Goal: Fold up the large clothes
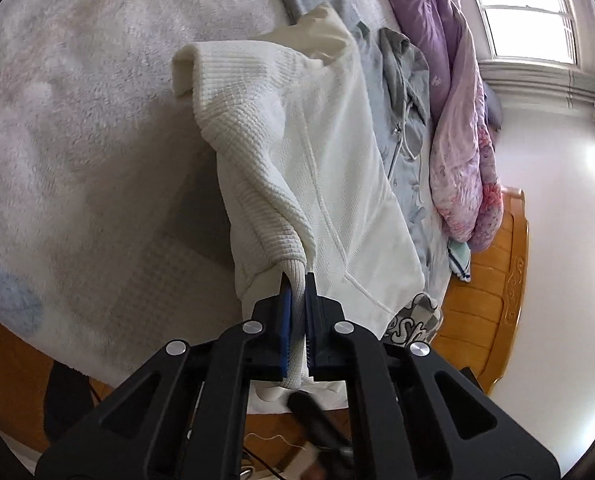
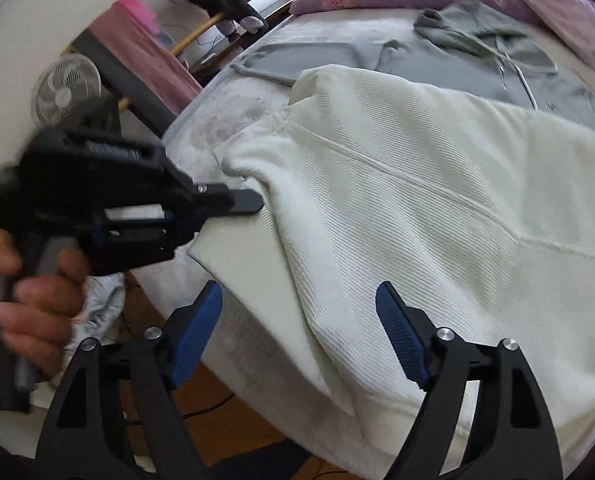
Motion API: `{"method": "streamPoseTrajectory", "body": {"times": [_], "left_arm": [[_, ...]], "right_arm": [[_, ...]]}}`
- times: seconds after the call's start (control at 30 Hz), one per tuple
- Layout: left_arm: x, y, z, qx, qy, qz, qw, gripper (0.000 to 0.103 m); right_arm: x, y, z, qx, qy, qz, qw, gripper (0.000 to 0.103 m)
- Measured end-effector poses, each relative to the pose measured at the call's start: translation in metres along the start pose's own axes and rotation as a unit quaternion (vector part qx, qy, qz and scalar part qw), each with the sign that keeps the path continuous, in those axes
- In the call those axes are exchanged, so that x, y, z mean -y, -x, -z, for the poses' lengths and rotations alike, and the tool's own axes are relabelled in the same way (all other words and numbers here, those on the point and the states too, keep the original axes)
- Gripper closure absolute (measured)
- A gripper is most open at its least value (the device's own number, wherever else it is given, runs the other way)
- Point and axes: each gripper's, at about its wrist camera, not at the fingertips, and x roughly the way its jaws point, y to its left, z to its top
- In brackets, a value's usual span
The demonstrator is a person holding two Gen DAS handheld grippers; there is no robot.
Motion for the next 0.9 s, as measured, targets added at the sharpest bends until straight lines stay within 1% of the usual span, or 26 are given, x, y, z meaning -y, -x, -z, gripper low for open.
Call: {"method": "streamPoseTrajectory", "body": {"times": [0.03,0.17,0.23,0.27,0.3,0.33,0.37,0.4,0.43,0.47,0.5,0.53,0.57,0.6,0.63,0.67,0.7,0.73,0.8,0.83,0.87,0.9], "left_arm": [[0.006,-0.001,0.0,-0.001,-0.004,0.0,1.0,0.098],[0.008,0.004,0.001,-0.004,-0.02,-0.003,0.9998,0.098],[0.01,0.003,0.0,-0.005,-0.025,-0.008,0.9997,0.098],[0.011,0.003,0.0,-0.005,-0.028,-0.012,0.9995,0.098],[0.012,0.002,-0.001,-0.004,-0.033,-0.017,0.9993,0.098],[0.011,0.003,-0.001,-0.005,-0.037,-0.02,0.9991,0.097],[0.011,0.004,-0.002,-0.003,-0.039,-0.02,0.999,0.097],[0.011,0.006,-0.002,-0.001,-0.041,-0.01,0.9991,0.097],[0.015,0.01,-0.002,0.005,-0.052,0.009,0.9986,0.095],[0.016,0.017,0.0,0.014,-0.064,0.018,0.9977,0.09],[0.018,0.025,0.002,0.029,-0.075,0.025,0.9964,0.07],[0.019,0.033,0.004,0.048,-0.082,0.025,0.9952,0.048],[0.017,0.045,0.005,0.078,-0.08,0.019,0.9936,0.044],[0.014,0.053,0.005,0.097,-0.074,0.012,0.9925,0.044],[0.011,0.056,0.004,0.107,-0.065,0.004,0.9921,0.044],[0.005,0.057,-0.001,0.121,-0.05,-0.025,0.9912,0.041],[0.003,0.053,-0.005,0.123,-0.045,-0.06,0.9896,0.04],[0.0,0.043,-0.011,0.116,-0.042,-0.095,0.9878,0.04],[-0.002,0.026,-0.021,0.11,-0.032,-0.106,0.9877,0.04],[0.0,0.01,-0.029,0.098,-0.024,-0.108,0.989,0.04],[0.003,-0.001,-0.034,0.091,-0.021,-0.101,0.9905,0.04],[0.006,-0.011,-0.038,0.088,-0.021,-0.102,0.9907,0.04]], "right_arm": [[-0.004,-0.008,0.001,0.001,0.006,0.002,1.0,0.026],[-0.009,-0.044,-0.009,0.018,0.01,0.046,0.999,0.026],[-0.01,-0.062,-0.019,0.02,0.006,0.054,0.998,0.027],[-0.012,-0.068,-0.021,0.019,0.007,0.067,0.998,0.034],[-0.012,-0.073,-0.025,0.016,0.008,0.064,0.998,0.059],[-0.011,-0.075,-0.028,0.014,0.005,0.07,0.997,0.071],[-0.009,-0.075,-0.03,0.01,-0.009,0.075,0.997,0.079],[-0.004,-0.077,-0.032,0.004,-0.024,0.07,0.997,0.086],[0.004,-0.075,-0.033,0.003,-0.057,0.054,0.997,0.088],[0.015,-0.072,-0.034,0.006,-0.092,0.037,0.995,0.089],[0.022,-0.07,-0.033,0.008,-0.116,0.024,0.993,0.089],[0.03,-0.063,-0.031,0.013,-0.144,0.009,0.99,0.089],[0.038,-0.057,-0.031,0.021,-0.171,-0.006,0.985,0.089],[0.042,-0.052,-0.03,0.025,-0.184,-0.014,0.983,0.09],[0.048,-0.047,-0.029,0.031,-0.199,-0.024,0.979,0.09],[0.055,-0.041,-0.027,0.037,-0.22,-0.036,0.974,0.09],[0.059,-0.036,-0.027,0.04,-0.231,-0.043,0.971,0.09],[0.064,-0.032,-0.025,0.045,-0.243,-0.051,0.968,0.09],[0.074,-0.018,-0.021,0.059,-0.272,-0.071,0.958,0.09],[0.079,-0.011,-0.02,0.066,-0.282,-0.077,0.954,0.09],[0.083,-0.003,-0.02,0.071,-0.29,-0.08,0.951,0.09],[0.089,0.006,-0.019,0.079,-0.303,-0.089,0.946,0.09]]}}
